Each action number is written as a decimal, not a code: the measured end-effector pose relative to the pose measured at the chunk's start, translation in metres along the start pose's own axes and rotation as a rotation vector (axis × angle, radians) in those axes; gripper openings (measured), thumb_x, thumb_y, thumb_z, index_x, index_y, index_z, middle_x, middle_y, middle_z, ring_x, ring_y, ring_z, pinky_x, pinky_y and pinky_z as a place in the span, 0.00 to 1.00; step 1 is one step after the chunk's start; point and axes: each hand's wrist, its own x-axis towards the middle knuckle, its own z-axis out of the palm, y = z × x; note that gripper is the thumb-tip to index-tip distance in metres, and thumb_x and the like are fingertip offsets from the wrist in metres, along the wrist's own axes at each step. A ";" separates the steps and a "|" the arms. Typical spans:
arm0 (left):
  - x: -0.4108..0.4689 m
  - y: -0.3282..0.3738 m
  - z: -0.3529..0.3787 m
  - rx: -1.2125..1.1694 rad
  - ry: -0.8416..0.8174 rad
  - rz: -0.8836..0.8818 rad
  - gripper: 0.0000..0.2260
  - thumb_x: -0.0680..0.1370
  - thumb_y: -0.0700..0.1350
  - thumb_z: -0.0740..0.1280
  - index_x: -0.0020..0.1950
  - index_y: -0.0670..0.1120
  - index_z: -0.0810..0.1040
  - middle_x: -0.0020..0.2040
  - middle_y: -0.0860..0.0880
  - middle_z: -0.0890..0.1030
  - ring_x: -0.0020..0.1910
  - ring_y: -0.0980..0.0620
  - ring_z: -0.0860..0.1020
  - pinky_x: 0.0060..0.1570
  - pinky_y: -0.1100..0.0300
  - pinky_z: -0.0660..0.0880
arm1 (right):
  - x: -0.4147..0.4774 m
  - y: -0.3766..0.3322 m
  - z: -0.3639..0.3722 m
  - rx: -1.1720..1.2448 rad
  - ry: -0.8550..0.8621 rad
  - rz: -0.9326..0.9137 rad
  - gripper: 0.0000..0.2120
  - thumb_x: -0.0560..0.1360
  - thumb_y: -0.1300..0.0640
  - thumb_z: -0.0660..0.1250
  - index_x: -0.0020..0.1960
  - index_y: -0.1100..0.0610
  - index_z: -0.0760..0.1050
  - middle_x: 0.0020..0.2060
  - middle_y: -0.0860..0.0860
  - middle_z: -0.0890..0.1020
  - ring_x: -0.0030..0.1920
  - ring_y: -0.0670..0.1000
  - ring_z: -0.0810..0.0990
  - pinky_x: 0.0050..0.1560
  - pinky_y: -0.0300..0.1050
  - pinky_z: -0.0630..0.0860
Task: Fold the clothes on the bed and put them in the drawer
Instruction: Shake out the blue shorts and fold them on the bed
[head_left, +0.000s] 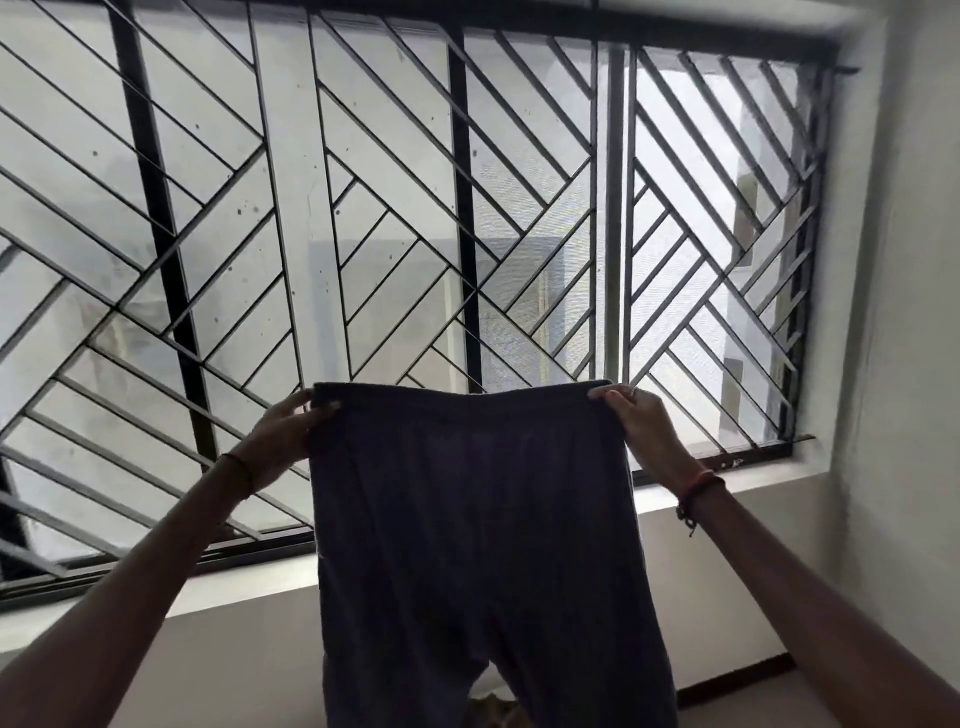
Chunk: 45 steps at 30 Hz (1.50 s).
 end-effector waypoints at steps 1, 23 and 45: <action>-0.002 0.000 -0.001 -0.007 -0.014 -0.003 0.08 0.78 0.38 0.64 0.54 0.45 0.80 0.46 0.47 0.84 0.39 0.55 0.83 0.35 0.62 0.79 | -0.003 0.000 0.000 0.029 -0.064 0.020 0.05 0.74 0.63 0.68 0.42 0.56 0.81 0.39 0.48 0.83 0.42 0.45 0.79 0.41 0.32 0.76; -0.028 0.047 -0.018 0.007 -0.151 0.095 0.09 0.72 0.49 0.68 0.43 0.47 0.86 0.40 0.49 0.85 0.37 0.57 0.82 0.35 0.67 0.78 | -0.026 -0.065 -0.020 0.397 -0.545 0.209 0.14 0.66 0.53 0.75 0.48 0.60 0.83 0.45 0.56 0.85 0.44 0.50 0.84 0.42 0.40 0.81; -0.037 -0.054 0.127 -0.087 0.025 -0.182 0.07 0.75 0.39 0.69 0.52 0.45 0.78 0.41 0.47 0.80 0.35 0.56 0.80 0.31 0.65 0.76 | -0.053 0.044 0.132 -0.019 -0.011 0.302 0.15 0.63 0.42 0.71 0.36 0.54 0.82 0.38 0.55 0.85 0.44 0.58 0.84 0.50 0.60 0.79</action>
